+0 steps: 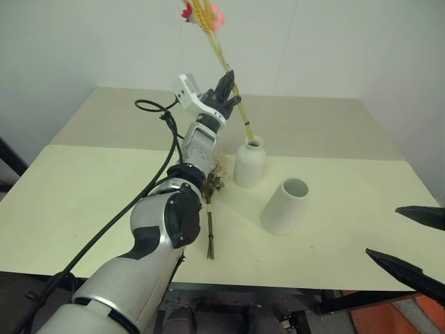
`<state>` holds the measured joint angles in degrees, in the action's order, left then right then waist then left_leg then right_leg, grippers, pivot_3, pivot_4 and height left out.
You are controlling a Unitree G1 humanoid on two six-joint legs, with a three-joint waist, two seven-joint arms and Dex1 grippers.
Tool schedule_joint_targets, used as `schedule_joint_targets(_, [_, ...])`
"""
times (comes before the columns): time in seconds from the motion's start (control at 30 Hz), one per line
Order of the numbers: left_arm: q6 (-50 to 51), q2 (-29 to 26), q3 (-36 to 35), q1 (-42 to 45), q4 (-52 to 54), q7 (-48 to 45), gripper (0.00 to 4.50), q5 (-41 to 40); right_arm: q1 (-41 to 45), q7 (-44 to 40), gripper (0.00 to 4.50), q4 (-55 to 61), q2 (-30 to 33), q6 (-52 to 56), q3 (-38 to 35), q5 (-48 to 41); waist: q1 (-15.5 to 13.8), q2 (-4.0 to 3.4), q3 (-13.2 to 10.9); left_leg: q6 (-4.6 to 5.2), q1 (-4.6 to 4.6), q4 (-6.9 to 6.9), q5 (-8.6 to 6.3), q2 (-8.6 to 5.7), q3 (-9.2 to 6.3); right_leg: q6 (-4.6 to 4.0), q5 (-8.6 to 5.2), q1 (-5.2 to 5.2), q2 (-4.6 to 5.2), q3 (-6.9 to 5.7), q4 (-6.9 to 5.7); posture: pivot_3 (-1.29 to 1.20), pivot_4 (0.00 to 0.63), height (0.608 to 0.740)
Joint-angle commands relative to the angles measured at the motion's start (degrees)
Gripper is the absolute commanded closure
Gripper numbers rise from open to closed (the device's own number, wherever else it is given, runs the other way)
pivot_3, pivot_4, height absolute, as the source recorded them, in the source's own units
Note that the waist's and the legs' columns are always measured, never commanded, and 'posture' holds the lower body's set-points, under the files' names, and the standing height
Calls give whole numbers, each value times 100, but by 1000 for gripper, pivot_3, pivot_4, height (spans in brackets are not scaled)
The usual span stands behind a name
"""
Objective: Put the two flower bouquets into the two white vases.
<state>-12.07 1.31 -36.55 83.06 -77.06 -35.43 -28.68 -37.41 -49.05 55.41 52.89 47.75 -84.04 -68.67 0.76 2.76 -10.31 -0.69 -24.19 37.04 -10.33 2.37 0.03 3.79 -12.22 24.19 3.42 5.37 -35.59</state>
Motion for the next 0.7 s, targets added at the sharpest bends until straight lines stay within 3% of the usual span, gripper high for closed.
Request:
schedule_joint_targets(0.03, [-161, 74, 104, 160, 64, 184, 4448, 154, -91, 132, 0, -8, -44, -232, -256, -75, -2, 0, 0, 0, -1, 0, 0, 0, 0, 1, 1, 0, 0, 0, 2, 0, 150, 740])
schedule_joint_targets(0.47, [-441, 296, 168, 5, 5, 1076, 4448, 469, -812, 200, 0, 83, -261, -580, -788, -480, -8, 0, 0, 0, -15, -1, 0, 0, 0, 21, 14, -6, 0, 2, 44, 0, 150, 740])
schedule_joint_targets(0.7, [-606, 359, 698, -7, 30, 510, 4448, 1047, -1151, 334, 0, 182, -457, -880, -784, -556, -11, 0, 0, 0, -21, -2, -1, -2, 0, 22, 15, -6, 2, 3, 54, 0, 150, 740])
